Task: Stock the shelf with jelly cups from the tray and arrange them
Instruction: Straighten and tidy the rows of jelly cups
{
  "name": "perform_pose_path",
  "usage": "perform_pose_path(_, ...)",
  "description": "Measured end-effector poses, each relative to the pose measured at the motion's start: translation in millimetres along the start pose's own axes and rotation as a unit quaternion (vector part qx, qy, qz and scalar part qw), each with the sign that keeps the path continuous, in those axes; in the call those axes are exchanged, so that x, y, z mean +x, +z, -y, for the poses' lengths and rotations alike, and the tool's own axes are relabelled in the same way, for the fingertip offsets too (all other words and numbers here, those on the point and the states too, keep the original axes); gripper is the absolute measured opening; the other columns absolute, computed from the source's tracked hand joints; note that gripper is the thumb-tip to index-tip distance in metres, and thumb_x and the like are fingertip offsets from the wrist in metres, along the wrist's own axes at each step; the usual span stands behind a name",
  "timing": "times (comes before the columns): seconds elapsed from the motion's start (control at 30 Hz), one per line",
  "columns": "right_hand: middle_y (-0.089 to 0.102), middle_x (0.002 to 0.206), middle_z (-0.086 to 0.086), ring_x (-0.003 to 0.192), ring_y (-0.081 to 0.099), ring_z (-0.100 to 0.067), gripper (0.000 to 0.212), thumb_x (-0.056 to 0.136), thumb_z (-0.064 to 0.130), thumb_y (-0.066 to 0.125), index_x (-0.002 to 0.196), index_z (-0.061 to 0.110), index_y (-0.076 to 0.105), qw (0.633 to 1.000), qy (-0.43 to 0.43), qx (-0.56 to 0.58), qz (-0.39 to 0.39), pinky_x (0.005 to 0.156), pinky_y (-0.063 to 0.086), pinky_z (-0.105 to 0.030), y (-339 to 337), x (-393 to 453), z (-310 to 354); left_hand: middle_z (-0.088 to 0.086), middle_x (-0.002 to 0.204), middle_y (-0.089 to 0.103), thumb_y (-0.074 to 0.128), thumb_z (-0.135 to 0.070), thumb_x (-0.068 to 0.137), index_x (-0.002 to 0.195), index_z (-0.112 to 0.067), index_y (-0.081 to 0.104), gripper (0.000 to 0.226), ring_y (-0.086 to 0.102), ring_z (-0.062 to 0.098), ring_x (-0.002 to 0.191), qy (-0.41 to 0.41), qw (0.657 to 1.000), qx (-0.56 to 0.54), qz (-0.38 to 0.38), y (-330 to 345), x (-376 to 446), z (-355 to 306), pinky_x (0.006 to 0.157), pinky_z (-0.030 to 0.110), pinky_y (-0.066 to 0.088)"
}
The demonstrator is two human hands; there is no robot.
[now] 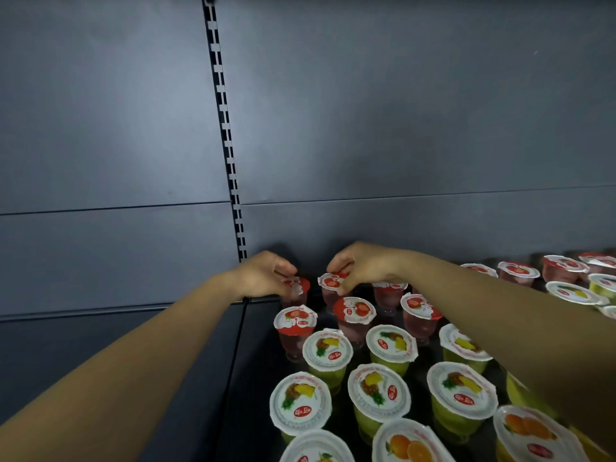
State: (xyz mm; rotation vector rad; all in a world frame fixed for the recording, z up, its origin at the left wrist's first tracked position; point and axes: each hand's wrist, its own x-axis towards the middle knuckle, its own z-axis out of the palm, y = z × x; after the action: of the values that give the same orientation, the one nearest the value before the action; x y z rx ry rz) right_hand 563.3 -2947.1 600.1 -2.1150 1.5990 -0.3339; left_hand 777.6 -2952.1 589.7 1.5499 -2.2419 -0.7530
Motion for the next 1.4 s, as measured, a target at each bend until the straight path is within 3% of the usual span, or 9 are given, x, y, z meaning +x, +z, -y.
perform_pose_path(0.23, 0.059, 0.130, -0.001, 0.118, 0.055, -0.016, 0.057, 0.077, 0.009, 0.077, 0.130, 0.011, 0.056, 1.000, -0.015, 0.011, 0.017, 0.105, 0.042, -0.034, -2.3, 11.3, -3.6, 0.003, 0.131, 0.057, 0.073, -0.028, 0.081, 0.132, -0.008, 0.052, 0.059, 0.054, 0.016, 0.118, -0.021, 0.998, 0.046, -0.044, 5.0, 6.5, -2.1, 0.092, 0.019, 0.038)
perform_pose_path(0.53, 0.057, 0.132, -0.001, 0.121, 0.053, -0.016, 0.057, 0.078, 0.005, 0.075, 0.131, 0.011, 0.054, 0.999, -0.032, 0.021, 0.009, 0.103, 0.041, -0.028, -1.4, 14.6, -8.0, 0.006, 0.130, 0.057, 0.073, -0.022, 0.080, 0.129, -0.006, 0.054, 0.055, 0.054, 0.018, 0.118, -0.033, 0.994, 0.053, -0.091, 10.7, 11.7, -3.9, 0.096, 0.022, 0.039)
perform_pose_path(0.83, 0.058, 0.131, 0.000, 0.120, 0.053, -0.016, 0.057, 0.077, 0.004, 0.075, 0.129, 0.015, 0.056, 0.999, -0.034, 0.038, 0.020, 0.107, 0.041, -0.036, -3.1, 18.3, -12.1, 0.005, 0.129, 0.058, 0.076, -0.022, 0.078, 0.128, -0.007, 0.055, 0.057, 0.054, 0.017, 0.117, -0.047, 0.995, 0.045, -0.078, 8.0, 11.8, -3.8, 0.097, 0.021, 0.038)
perform_pose_path(1.17, 0.058, 0.131, 0.001, 0.121, 0.052, -0.015, 0.057, 0.078, 0.004, 0.075, 0.130, 0.014, 0.055, 0.997, -0.030, 0.062, 0.023, 0.108, 0.040, -0.035, -1.5, 19.6, -16.0, 0.005, 0.131, 0.057, 0.076, -0.023, 0.077, 0.129, -0.006, 0.054, 0.060, 0.054, 0.017, 0.118, -0.054, 0.995, 0.039, -0.068, 7.4, 12.5, -3.2, 0.099, 0.023, 0.038)
perform_pose_path(1.4, 0.056, 0.133, -0.002, 0.120, 0.052, -0.016, 0.054, 0.083, 0.012, 0.072, 0.132, 0.013, 0.052, 0.999, -0.031, 0.008, 0.002, 0.105, 0.039, -0.029, -18.7, 1.1, -6.6, 0.007, 0.135, 0.053, 0.071, -0.026, 0.083, 0.134, -0.005, 0.049, 0.060, 0.051, 0.019, 0.122, -0.033, 0.995, 0.082, -0.041, -3.2, 7.3, -22.3, 0.100, 0.023, 0.037)
